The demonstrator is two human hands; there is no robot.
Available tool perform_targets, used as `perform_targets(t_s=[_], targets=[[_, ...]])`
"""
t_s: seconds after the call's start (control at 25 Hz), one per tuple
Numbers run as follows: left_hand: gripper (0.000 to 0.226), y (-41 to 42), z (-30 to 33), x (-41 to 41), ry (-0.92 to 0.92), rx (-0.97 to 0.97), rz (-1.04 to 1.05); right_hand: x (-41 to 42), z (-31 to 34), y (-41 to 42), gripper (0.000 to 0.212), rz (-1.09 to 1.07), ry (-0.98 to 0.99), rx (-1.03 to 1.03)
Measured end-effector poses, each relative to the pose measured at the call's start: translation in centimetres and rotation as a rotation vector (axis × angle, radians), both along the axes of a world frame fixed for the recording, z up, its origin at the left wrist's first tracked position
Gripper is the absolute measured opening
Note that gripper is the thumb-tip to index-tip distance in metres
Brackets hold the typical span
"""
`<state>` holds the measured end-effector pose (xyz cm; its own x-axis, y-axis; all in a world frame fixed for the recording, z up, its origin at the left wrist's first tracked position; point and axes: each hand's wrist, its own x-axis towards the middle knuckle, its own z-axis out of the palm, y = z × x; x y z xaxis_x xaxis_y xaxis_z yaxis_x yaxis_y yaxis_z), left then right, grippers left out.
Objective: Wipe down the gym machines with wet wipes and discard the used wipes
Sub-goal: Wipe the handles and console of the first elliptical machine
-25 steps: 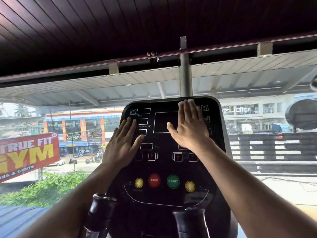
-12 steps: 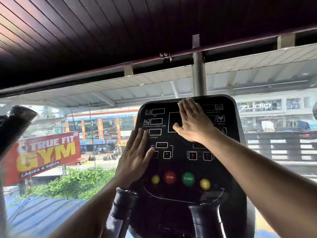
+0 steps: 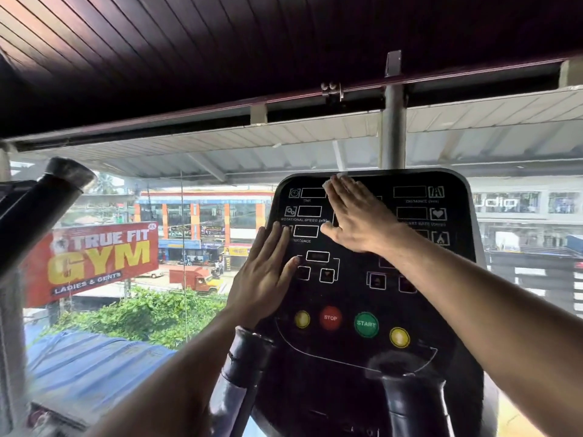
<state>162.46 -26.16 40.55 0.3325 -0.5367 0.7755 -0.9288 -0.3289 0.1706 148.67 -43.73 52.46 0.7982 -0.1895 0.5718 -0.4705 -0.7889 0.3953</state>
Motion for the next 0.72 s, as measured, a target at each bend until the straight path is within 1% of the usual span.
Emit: perform_targets(t_s=[0.08,0.2,0.28,0.36,0.4,0.48,0.52,0.56,0.6,0.68,0.72], targets=[[0.068,0.0,0.0,0.1,0.0,0.007,-0.002,1.5,0.6,-0.1,0.092,0.019,0.057,-0.024],[0.067,0.0,-0.1,0.1,0.006,0.012,-0.013,0.2,0.6,-1.0,0.093,0.137,0.202,-0.06],[0.067,0.0,-0.1,0.1,0.011,0.013,-0.013,-1.4,1.4,-1.7,0.082,0.188,0.294,-0.073],[0.068,-0.1,0.0,0.2,0.002,0.012,-0.008,-1.4,2.6,-2.3,0.075,0.15,0.265,-0.113],[0.068,-0.1,-0.1,0.2,-0.001,0.015,0.0,-0.7,3.0,-2.4,0.077,0.12,0.23,-0.147],[0.069,-0.1,-0.2,0.4,0.004,0.021,-0.001,0.9,3.0,-1.8,0.091,0.097,0.202,-0.183],[0.068,-0.1,-0.3,0.5,0.01,0.019,-0.01,1.5,2.7,-1.5,0.097,0.105,0.225,-0.213],[0.068,-0.1,-0.2,0.5,0.016,0.015,-0.024,1.8,2.5,-1.4,0.099,0.118,0.27,-0.257],[0.068,-0.2,-0.1,0.5,0.026,0.006,-0.045,1.6,2.5,-1.3,0.096,0.131,0.326,-0.282],[0.069,0.1,-0.1,0.6,0.087,-0.033,-0.108,0.8,3.1,-0.9,0.084,0.139,0.414,-0.255],[0.068,0.2,-0.4,0.7,0.129,-0.05,-0.14,0.5,3.5,-0.7,0.08,0.13,0.421,-0.238]])
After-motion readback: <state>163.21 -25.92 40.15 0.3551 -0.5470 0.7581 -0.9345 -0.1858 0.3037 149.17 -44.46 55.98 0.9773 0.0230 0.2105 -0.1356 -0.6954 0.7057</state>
